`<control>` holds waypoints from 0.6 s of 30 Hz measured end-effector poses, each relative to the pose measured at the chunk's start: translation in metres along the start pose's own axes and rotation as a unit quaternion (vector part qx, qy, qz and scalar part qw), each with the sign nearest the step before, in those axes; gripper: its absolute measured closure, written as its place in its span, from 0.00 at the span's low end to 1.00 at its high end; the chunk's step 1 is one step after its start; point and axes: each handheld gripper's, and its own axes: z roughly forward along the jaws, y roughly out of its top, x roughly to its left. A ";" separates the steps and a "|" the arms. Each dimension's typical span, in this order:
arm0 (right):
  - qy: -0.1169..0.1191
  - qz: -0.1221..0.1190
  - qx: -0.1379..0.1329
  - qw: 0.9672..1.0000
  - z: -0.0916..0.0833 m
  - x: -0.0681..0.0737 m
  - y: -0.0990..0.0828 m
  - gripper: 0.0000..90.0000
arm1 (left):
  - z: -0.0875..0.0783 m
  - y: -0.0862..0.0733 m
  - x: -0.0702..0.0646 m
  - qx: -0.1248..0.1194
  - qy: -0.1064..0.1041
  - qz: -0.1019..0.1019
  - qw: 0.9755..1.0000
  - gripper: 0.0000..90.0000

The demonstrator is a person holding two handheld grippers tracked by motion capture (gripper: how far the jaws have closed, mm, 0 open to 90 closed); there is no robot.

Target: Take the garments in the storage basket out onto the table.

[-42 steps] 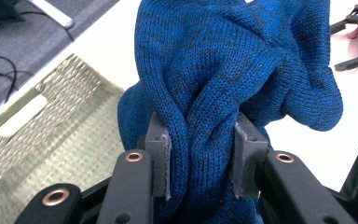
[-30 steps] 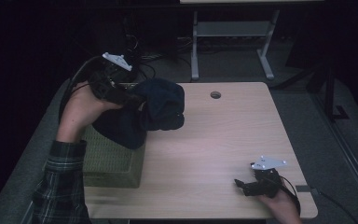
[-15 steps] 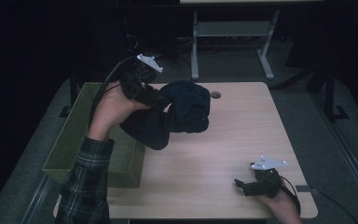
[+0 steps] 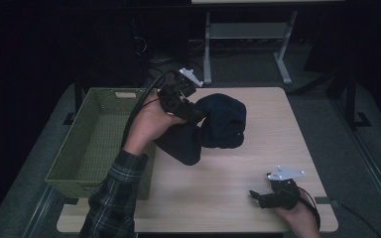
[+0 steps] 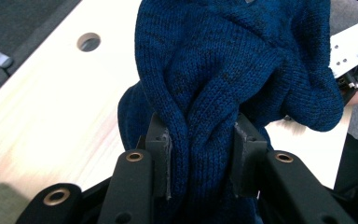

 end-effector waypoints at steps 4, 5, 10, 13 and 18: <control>0.000 0.000 0.000 1.000 0.000 0.000 0.000 0.10 | 0.019 0.006 -0.008 0.003 -0.013 0.002 1.000 0.73; 0.000 0.000 0.001 1.000 0.000 0.000 0.000 0.10 | 0.025 0.008 -0.010 0.002 -0.015 0.001 1.000 0.73; -0.001 -0.001 0.000 1.000 0.000 0.000 0.000 0.10 | 0.049 0.014 -0.018 0.009 -0.028 0.004 1.000 0.73; -0.001 -0.001 0.000 1.000 0.000 0.000 0.000 0.10 | 0.063 0.016 -0.022 0.009 -0.033 0.002 0.999 0.73; 0.000 -0.001 -0.001 1.000 0.000 0.000 0.000 0.10 | 0.090 0.019 -0.029 0.016 -0.041 0.001 0.999 0.73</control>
